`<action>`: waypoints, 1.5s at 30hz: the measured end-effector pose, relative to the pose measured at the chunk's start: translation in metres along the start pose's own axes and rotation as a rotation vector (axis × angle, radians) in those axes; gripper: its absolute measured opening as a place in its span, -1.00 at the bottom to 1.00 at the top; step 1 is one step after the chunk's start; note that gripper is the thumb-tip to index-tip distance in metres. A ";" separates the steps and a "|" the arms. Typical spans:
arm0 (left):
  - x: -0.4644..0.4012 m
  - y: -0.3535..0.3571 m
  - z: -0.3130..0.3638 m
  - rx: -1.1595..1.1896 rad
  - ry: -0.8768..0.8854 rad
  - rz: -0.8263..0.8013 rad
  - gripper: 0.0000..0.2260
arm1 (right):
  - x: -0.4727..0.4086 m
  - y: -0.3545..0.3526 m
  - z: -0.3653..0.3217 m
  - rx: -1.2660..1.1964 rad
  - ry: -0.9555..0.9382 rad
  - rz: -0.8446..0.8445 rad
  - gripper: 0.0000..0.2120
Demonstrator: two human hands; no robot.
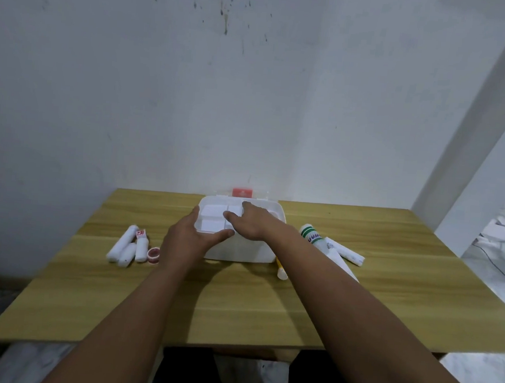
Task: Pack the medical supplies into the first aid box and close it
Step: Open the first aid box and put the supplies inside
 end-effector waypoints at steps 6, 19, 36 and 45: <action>-0.001 0.002 -0.001 -0.013 0.011 0.005 0.29 | -0.006 0.004 -0.008 -0.100 0.016 -0.068 -0.19; 0.000 0.004 -0.001 -0.024 0.004 0.001 0.07 | 0.022 -0.065 0.045 -0.139 0.170 0.467 -0.70; 0.001 0.000 -0.003 0.018 -0.013 -0.035 0.28 | 0.048 -0.011 0.070 0.180 0.403 -0.283 -0.65; 0.003 0.001 -0.001 0.036 -0.013 -0.028 0.20 | 0.045 -0.099 0.080 0.068 0.324 0.137 -0.73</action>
Point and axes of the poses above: each hand's wrist, its own x-axis away from the middle knuckle, its own y-axis out of the palm, z = x × y, the point moved 1 cm from there along -x, towards the middle knuckle, and after that the axes turned 11 degrees about x, right-handed, at the moved point
